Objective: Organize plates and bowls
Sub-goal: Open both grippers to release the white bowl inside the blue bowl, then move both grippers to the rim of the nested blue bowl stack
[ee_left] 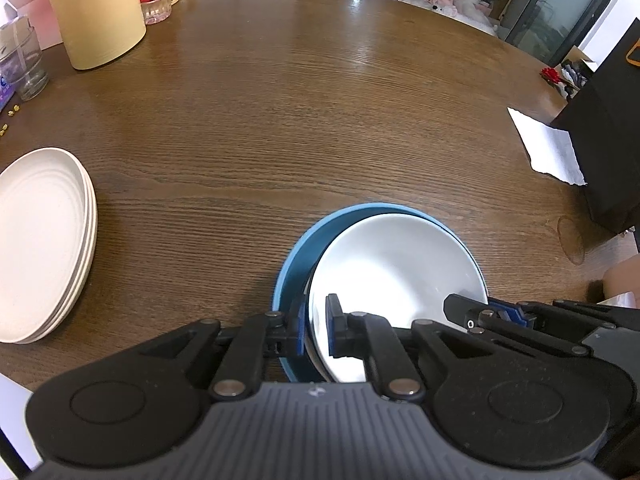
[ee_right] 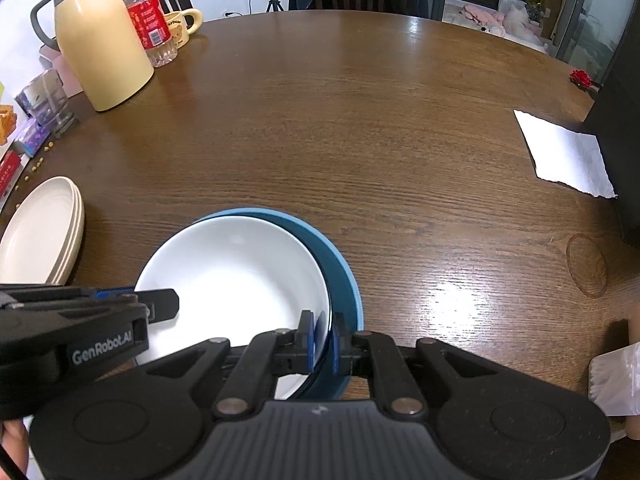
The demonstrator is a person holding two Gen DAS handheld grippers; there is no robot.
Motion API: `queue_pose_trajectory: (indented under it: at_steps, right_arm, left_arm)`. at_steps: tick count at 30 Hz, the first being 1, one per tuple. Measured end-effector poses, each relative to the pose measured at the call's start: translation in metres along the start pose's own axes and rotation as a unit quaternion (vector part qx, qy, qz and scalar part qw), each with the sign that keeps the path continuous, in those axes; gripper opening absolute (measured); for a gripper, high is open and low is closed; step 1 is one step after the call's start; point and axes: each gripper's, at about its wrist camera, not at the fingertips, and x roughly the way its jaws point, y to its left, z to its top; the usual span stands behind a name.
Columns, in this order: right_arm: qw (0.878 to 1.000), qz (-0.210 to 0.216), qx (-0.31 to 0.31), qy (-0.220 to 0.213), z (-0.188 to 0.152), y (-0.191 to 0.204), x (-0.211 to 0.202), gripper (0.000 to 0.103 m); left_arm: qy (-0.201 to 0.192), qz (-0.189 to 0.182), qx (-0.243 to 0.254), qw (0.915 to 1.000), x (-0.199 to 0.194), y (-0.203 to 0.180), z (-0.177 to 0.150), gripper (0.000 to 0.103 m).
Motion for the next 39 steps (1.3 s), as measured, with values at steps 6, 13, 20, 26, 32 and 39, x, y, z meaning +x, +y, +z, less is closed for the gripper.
queue_pose_trajectory:
  at_steps: [6, 13, 20, 26, 32, 39]
  right_arm:
    - [1.0, 0.006, 0.007, 0.002, 0.002, -0.003, 0.0, 0.01]
    - [0.999, 0.025, 0.024, -0.005, 0.004, -0.01, -0.007, 0.011]
    - [0.997, 0.048, 0.036, -0.039, 0.0, -0.022, -0.033, 0.037]
    - [0.995, 0.063, 0.04, -0.066, -0.018, -0.035, -0.057, 0.081]
    - [0.989, 0.078, 0.035, -0.117, -0.046, -0.041, -0.088, 0.103]
    - [0.984, 0.044, -0.014, -0.174, -0.083, -0.032, -0.124, 0.103]
  left_arm:
    - [0.002, -0.013, -0.005, 0.9999, -0.001, 0.002, 0.003, 0.019]
    - [-0.007, -0.03, -0.012, 0.9995, -0.013, 0.006, 0.006, 0.035]
    - [-0.048, -0.032, -0.009, 0.9983, -0.046, 0.011, 0.006, 0.06]
    - [-0.082, -0.025, -0.01, 0.9963, -0.071, 0.025, -0.009, 0.089]
    - [-0.125, -0.024, -0.013, 0.9918, -0.097, 0.035, -0.037, 0.103]
    - [-0.174, -0.009, -0.034, 0.9842, -0.127, 0.042, -0.079, 0.103]
